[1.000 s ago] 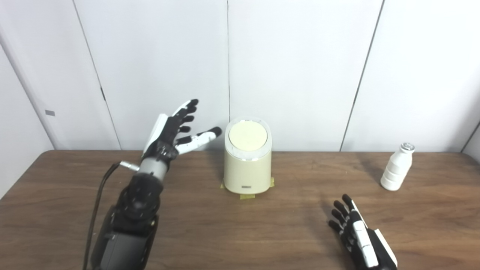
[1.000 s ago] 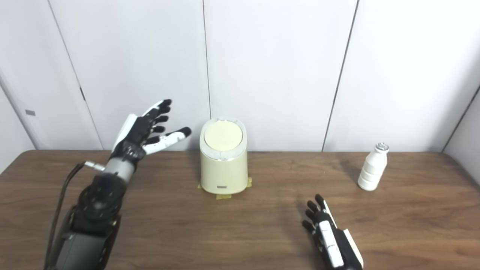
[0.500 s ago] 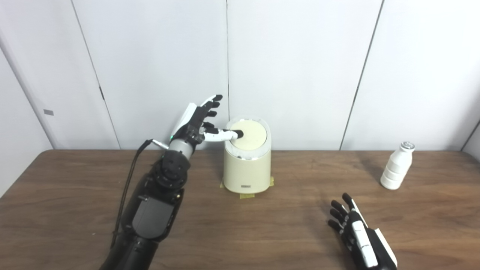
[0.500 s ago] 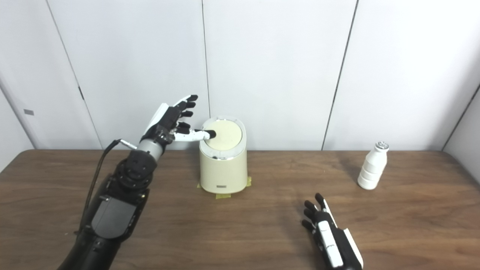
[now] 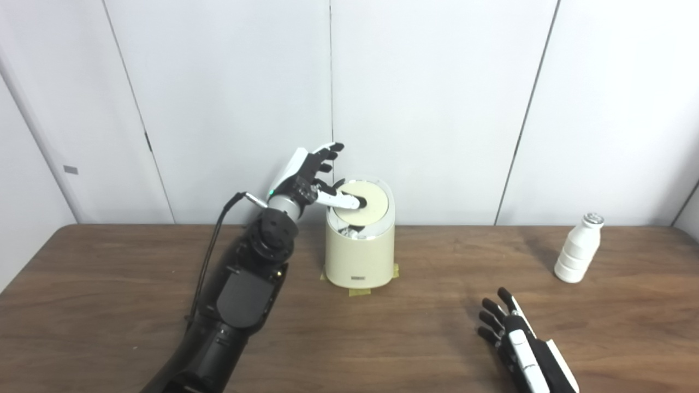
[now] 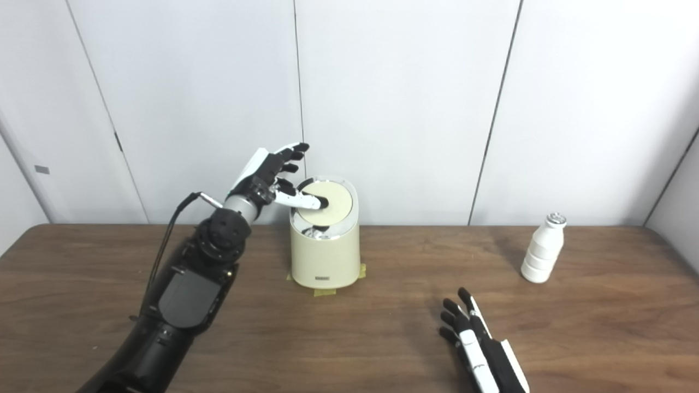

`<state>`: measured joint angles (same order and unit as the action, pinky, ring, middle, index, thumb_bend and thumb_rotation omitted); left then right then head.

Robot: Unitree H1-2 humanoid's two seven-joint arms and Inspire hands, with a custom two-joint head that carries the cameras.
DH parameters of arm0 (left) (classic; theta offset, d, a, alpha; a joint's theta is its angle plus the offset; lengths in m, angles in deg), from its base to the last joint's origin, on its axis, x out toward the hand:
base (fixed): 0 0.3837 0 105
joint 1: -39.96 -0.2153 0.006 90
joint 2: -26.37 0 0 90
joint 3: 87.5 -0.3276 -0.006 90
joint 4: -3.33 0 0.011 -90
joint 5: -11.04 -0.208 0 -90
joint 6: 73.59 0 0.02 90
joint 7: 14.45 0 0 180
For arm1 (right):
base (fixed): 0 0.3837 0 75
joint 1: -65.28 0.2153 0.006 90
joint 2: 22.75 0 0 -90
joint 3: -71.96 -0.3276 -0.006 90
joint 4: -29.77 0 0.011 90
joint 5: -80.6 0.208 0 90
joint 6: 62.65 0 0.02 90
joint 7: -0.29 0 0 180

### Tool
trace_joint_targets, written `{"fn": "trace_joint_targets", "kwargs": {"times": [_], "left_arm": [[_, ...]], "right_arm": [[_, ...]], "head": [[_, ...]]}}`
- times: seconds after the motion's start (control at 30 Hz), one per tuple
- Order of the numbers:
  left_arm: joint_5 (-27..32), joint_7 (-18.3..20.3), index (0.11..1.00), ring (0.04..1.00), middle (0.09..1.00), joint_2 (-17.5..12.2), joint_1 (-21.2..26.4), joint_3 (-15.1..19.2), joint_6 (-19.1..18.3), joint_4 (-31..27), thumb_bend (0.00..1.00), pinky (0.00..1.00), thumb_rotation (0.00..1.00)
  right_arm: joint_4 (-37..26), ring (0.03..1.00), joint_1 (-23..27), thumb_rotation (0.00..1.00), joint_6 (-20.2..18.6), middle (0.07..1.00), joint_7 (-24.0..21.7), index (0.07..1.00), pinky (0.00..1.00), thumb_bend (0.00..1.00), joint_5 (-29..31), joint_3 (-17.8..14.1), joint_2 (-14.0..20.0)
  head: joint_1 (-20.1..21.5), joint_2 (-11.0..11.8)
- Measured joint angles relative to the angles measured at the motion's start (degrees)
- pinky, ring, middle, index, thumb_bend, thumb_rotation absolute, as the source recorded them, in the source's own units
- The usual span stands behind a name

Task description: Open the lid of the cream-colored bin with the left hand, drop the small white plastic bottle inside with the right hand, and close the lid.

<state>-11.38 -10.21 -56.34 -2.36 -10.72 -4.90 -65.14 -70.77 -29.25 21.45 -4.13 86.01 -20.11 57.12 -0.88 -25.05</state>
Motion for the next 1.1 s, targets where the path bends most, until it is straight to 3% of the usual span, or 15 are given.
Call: {"fn": "trace_joint_targets", "kwargs": {"times": [0.1, 0.3, 0.5, 0.83, 1.1], "left_arm": [[-0.23, -0.21, 0.924, 0.869, 0.900, 0.01, 0.23, -0.16, 0.13, 0.82, 0.81, 0.78, 0.01], [-0.38, -1.07, 0.914, 0.827, 0.905, 0.19, 1.62, -0.37, 0.32, 2.26, 0.81, 0.67, 0.00], [-2.88, -1.91, 0.895, 0.794, 0.888, -0.15, 2.06, -2.56, 2.36, 3.88, 0.82, 0.64, 0.00], [-9.02, -2.01, 0.909, 0.826, 0.907, -2.49, 2.75, -7.13, 7.17, 5.22, 0.86, 0.68, 0.00], [-14.45, -1.00, 0.898, 0.835, 0.897, -3.98, 4.12, -11.31, 7.67, 5.43, 0.93, 0.69, 0.00]], "right_arm": [[0.00, 0.917, 0.00, 0.86, 0.00, 0.924, 0.01, 0.981, 0.88, 0.47, -0.03, 0.00, -0.07], [-0.04, 0.923, 0.02, 0.85, -0.04, 0.928, 0.06, 0.981, 0.89, 0.48, -0.02, -0.02, -0.29], [-0.18, 0.927, 0.01, 0.85, -0.15, 0.932, 0.24, 0.986, 0.90, 0.49, 0.00, -0.02, -0.40], [-0.30, 0.926, 0.00, 0.85, -0.39, 0.930, 0.42, 0.986, 0.90, 0.50, 0.29, -0.05, -0.58], [-1.13, 0.929, -0.03, 0.86, -1.77, 0.935, 0.46, 0.988, 0.90, 0.49, 0.37, 0.00, -0.64]], "head": [[0.09, -0.18], [0.18, -0.53], [0.26, -0.79], [0.35, -1.32], [0.53, -1.93]]}}
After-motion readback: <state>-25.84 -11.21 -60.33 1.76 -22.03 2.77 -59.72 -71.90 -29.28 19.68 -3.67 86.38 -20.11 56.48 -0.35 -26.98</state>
